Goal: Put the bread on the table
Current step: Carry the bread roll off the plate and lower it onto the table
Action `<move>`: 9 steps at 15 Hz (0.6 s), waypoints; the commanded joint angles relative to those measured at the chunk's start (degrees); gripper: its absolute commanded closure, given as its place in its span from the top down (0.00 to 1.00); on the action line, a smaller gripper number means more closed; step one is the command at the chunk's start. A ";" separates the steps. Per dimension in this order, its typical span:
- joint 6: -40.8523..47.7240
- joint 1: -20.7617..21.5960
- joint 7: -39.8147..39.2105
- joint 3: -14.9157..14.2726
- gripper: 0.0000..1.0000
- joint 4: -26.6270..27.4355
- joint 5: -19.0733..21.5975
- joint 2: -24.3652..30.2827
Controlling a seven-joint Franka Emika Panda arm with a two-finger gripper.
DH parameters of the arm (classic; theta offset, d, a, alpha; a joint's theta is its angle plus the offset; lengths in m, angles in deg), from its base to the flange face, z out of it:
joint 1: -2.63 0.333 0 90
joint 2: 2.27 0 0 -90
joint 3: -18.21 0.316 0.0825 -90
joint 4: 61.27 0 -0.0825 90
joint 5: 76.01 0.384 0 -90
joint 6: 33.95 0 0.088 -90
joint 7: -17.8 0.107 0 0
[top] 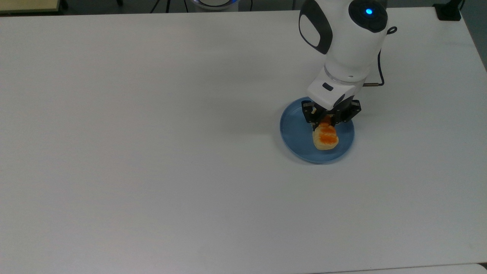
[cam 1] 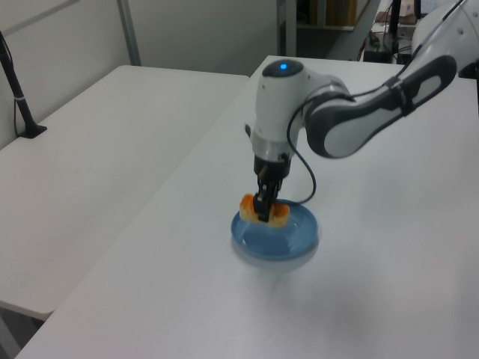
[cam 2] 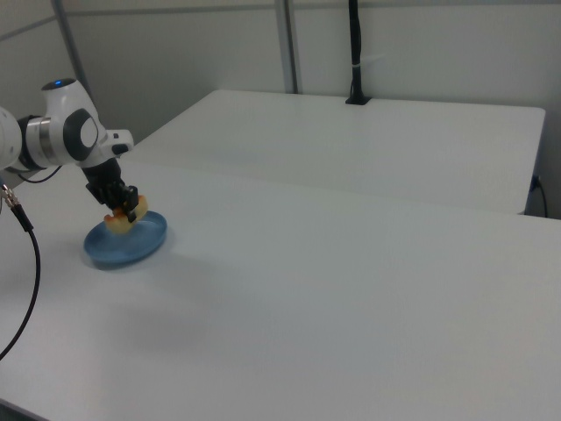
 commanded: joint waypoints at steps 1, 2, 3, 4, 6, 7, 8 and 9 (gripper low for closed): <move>4.76 -3.92 -8.24 -0.57 0.39 1.14 -0.70 3.90; 5.73 -5.59 -10.35 -0.57 0.39 1.32 -0.69 4.43; 6.69 -7.26 -12.20 -0.57 0.39 1.40 -0.69 4.70; 7.14 -9.02 -14.30 -0.57 0.39 1.49 -0.69 5.05; 7.14 -12.53 -18.52 -0.57 0.40 2.28 -0.78 5.05; 7.14 -14.20 -20.63 -0.66 0.40 2.89 -0.78 4.96; 6.97 -15.61 -22.22 -0.84 0.40 3.68 -1.22 4.88; 6.62 -16.85 -22.76 -0.84 0.40 4.47 -2.18 4.70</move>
